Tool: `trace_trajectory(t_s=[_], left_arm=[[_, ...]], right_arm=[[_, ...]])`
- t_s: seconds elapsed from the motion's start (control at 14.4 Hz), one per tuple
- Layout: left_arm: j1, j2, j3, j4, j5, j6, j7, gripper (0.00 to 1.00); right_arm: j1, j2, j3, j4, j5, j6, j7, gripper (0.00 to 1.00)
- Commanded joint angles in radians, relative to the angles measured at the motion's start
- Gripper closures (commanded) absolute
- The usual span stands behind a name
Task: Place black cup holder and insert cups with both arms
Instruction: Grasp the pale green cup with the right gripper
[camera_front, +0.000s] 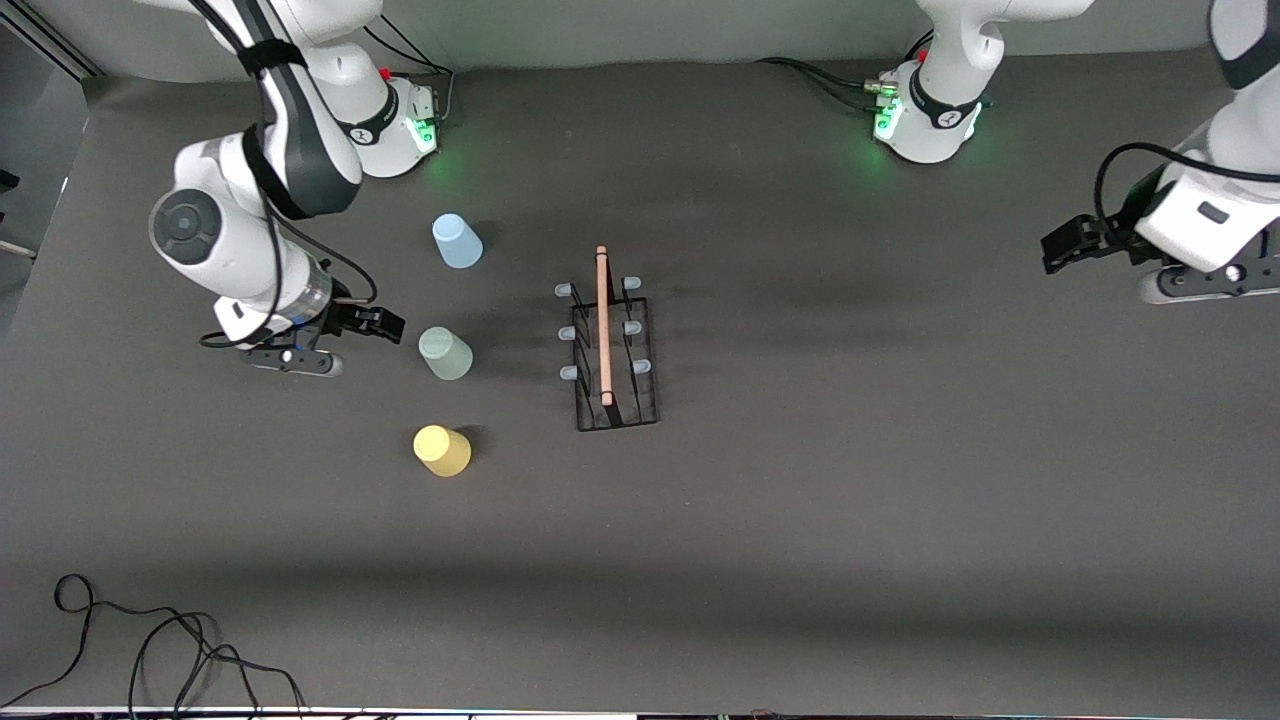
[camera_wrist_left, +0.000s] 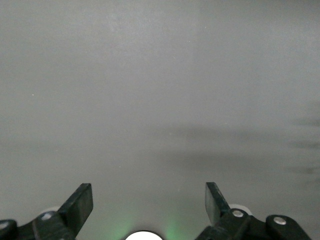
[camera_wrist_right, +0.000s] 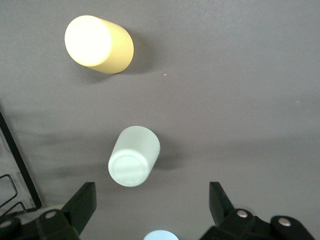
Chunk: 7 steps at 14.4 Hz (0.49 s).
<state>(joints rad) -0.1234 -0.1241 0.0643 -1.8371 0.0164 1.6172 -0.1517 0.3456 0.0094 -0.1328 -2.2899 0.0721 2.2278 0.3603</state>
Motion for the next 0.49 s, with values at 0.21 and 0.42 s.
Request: trace_trajectory(t_s=[0.21,0.42], left_arm=[[0.002,-0.043,0.025,-0.021,-0.013,0.067,0.043,0.0],[0.002,-0.032,0.025,-0.022,-0.012,0.118,0.043,0.0]], right_arm=[[0.052,0.104,-0.007,-0.057,0.087,0.171,0.031,0.0],[0.078,0.165,-0.007,-0.071,0.087,0.265,0.032,0.0]])
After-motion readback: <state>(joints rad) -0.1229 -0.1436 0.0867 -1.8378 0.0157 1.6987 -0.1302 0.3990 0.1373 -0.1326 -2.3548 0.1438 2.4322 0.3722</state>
